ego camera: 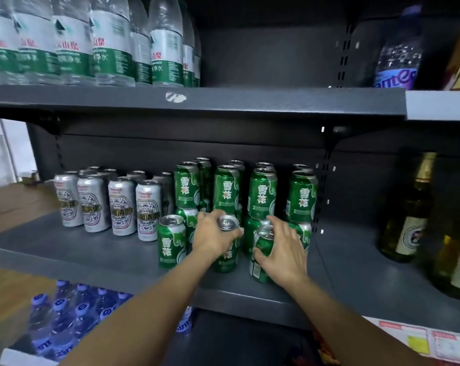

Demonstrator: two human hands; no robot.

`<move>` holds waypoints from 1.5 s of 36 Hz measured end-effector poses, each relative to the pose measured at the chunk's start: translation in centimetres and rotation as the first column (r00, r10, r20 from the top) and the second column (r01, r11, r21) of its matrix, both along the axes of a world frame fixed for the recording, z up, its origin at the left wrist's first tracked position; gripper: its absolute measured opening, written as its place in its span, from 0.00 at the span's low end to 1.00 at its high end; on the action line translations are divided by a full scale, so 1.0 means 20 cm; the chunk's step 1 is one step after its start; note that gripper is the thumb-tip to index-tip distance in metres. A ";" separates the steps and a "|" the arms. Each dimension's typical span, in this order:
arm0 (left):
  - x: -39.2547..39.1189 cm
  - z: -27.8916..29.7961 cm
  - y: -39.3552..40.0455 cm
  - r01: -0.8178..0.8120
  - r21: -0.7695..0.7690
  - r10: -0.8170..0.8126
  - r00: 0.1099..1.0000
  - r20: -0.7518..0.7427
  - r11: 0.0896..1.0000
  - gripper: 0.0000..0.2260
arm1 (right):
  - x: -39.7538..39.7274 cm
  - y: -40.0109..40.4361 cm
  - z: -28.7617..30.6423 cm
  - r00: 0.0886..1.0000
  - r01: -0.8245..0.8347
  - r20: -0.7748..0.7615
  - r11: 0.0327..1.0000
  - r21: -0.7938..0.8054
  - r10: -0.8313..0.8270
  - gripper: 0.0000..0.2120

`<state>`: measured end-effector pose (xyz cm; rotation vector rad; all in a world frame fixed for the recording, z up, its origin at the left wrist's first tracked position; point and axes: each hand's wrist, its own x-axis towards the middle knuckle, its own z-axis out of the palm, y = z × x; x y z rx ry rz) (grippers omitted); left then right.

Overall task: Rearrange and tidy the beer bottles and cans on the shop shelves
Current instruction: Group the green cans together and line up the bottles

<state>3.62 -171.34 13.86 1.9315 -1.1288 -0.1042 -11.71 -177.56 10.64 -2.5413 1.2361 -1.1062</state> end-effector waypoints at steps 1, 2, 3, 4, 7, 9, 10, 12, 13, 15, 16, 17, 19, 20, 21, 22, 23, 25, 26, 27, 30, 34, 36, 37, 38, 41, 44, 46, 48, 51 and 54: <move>0.03 0.00 -0.01 0.024 0.026 -0.025 0.999 0.023 0.999 0.27 | 0.01 0.00 -0.01 1.000 0.016 -0.003 1.000 0.003 -0.016 0.35; 0.05 0.01 -0.02 0.050 0.054 -0.052 0.998 0.046 0.997 0.27 | 0.02 0.00 -0.01 0.999 0.034 -0.004 0.999 0.009 -0.034 0.35; 0.08 0.01 -0.03 0.073 0.088 -0.079 0.995 0.066 0.993 0.28 | 0.03 -0.01 -0.02 0.999 0.050 -0.008 0.999 0.016 -0.050 0.35; 0.10 0.01 -0.03 0.097 0.130 -0.108 0.991 0.079 0.987 0.29 | 0.03 -0.01 -0.02 0.998 0.062 -0.017 0.998 0.025 -0.062 0.34; 0.17 0.06 -0.05 0.167 0.276 -0.215 0.965 0.152 0.947 0.32 | 0.04 0.00 0.00 0.993 0.085 -0.089 0.996 0.018 -0.083 0.31; 0.21 0.11 -0.06 0.221 0.373 -0.311 0.929 0.203 0.901 0.32 | 0.04 0.01 0.02 0.981 0.112 -0.158 0.994 -0.004 -0.111 0.30; 0.23 0.14 -0.07 0.255 0.408 -0.358 0.912 0.199 0.877 0.32 | 0.04 0.01 0.02 0.976 0.129 -0.178 0.992 -0.014 -0.130 0.30; 0.26 0.18 -0.07 0.341 0.456 -0.451 0.878 0.157 0.822 0.31 | 0.04 0.02 0.03 0.973 0.163 -0.164 0.987 -0.006 -0.161 0.30; 0.28 0.19 -0.07 0.375 0.466 -0.485 0.863 0.141 0.801 0.30 | 0.04 0.03 0.03 0.977 0.179 -0.121 0.984 0.027 -0.174 0.31; 0.30 0.19 -0.07 0.404 0.456 -0.507 0.852 0.127 0.793 0.29 | 0.04 0.04 0.02 0.977 0.204 0.033 0.964 0.168 -0.213 0.36; 0.30 0.18 -0.07 0.400 0.441 -0.499 0.857 0.131 0.804 0.30 | 0.04 0.04 0.02 0.965 0.196 0.123 0.947 0.255 -0.233 0.39; 0.31 0.17 -0.07 0.385 0.423 -0.482 0.864 0.147 0.820 0.31 | 0.03 0.04 0.01 0.948 0.164 0.203 0.926 0.341 -0.243 0.42; 0.31 0.15 -0.07 0.336 0.395 -0.436 0.878 0.197 0.855 0.32 | 0.03 0.04 -0.02 0.925 0.043 0.309 0.867 0.496 -0.223 0.46; 0.31 0.15 -0.07 0.310 0.385 -0.412 0.885 0.216 0.869 0.32 | 0.04 0.05 -0.04 0.920 -0.022 0.337 0.831 0.556 -0.201 0.46; 0.31 0.16 -0.06 0.286 0.378 -0.388 0.894 0.226 0.880 0.31 | 0.04 0.06 -0.06 0.918 -0.077 0.356 0.800 0.596 -0.177 0.45; 0.31 0.17 -0.05 0.269 0.372 -0.369 0.900 0.232 0.889 0.30 | 0.04 0.07 -0.08 0.920 -0.099 0.356 0.783 0.614 -0.163 0.44; 0.32 0.17 -0.05 0.256 0.373 -0.358 0.904 0.234 0.892 0.29 | 0.05 0.08 -0.11 0.924 -0.087 0.344 0.781 0.618 -0.169 0.42; 0.32 0.18 -0.03 0.236 0.382 -0.347 0.904 0.252 0.893 0.27 | 0.05 0.08 -0.14 0.920 -0.026 0.328 0.798 0.602 -0.217 0.40; 0.33 0.19 -0.03 0.224 0.386 -0.340 0.903 0.263 0.895 0.26 | 0.06 0.08 -0.15 0.913 -0.006 0.330 0.803 0.597 -0.238 0.40; 0.34 0.19 -0.02 0.213 0.391 -0.332 0.903 0.270 0.896 0.26 | 0.05 0.07 -0.15 0.908 0.007 0.333 0.803 0.596 -0.255 0.39; 0.37 0.19 -0.01 0.198 0.406 -0.322 0.909 0.265 0.892 0.24 | 0.04 0.06 -0.15 0.903 -0.037 0.362 0.799 0.601 -0.230 0.32; 0.36 0.20 0.00 0.190 0.463 -0.365 0.874 0.322 0.865 0.23 | 0.03 0.06 -0.12 0.889 -0.197 0.431 0.721 0.664 -0.154 0.29; 0.35 0.21 0.00 0.175 0.493 -0.384 0.850 0.362 0.852 0.24 | 0.03 0.07 -0.10 0.891 -0.225 0.431 0.688 0.690 -0.141 0.29; 0.35 0.22 0.01 0.169 0.508 -0.391 0.842 0.371 0.845 0.25 | 0.04 0.07 -0.10 0.893 -0.233 0.428 0.672 0.703 -0.138 0.29; 0.35 0.22 0.01 0.166 0.524 -0.400 0.838 0.372 0.835 0.26 | 0.05 0.07 -0.11 0.900 -0.228 0.414 0.662 0.714 -0.137 0.29; 0.35 0.22 0.00 0.174 0.537 -0.414 0.833 0.367 0.825 0.24 | 0.08 0.07 -0.13 0.885 -0.181 0.427 0.707 0.684 -0.187 0.32; 0.34 0.21 0.00 0.159 0.506 -0.388 0.836 0.387 0.848 0.24 | 0.11 0.09 -0.12 0.865 -0.135 0.437 0.724 0.676 -0.246 0.26; 0.33 0.20 -0.01 0.147 0.490 -0.370 0.839 0.398 0.860 0.25 | 0.09 0.08 -0.10 0.861 -0.228 0.461 0.646 0.728 -0.216 0.22; 0.32 0.19 -0.01 0.130 0.476 -0.351 0.841 0.411 0.870 0.26 | 0.05 0.06 -0.07 0.879 -0.270 0.443 0.582 0.767 -0.175 0.25; 0.32 0.18 -0.01 0.108 0.472 -0.340 0.831 0.441 0.875 0.27 | 0.03 0.08 -0.04 0.932 -0.235 0.349 0.567 0.790 -0.100 0.27; 0.31 0.18 -0.02 0.101 0.489 -0.358 0.808 0.468 0.866 0.29 | 0.04 0.07 -0.07 0.936 -0.220 0.339 0.590 0.777 -0.098 0.34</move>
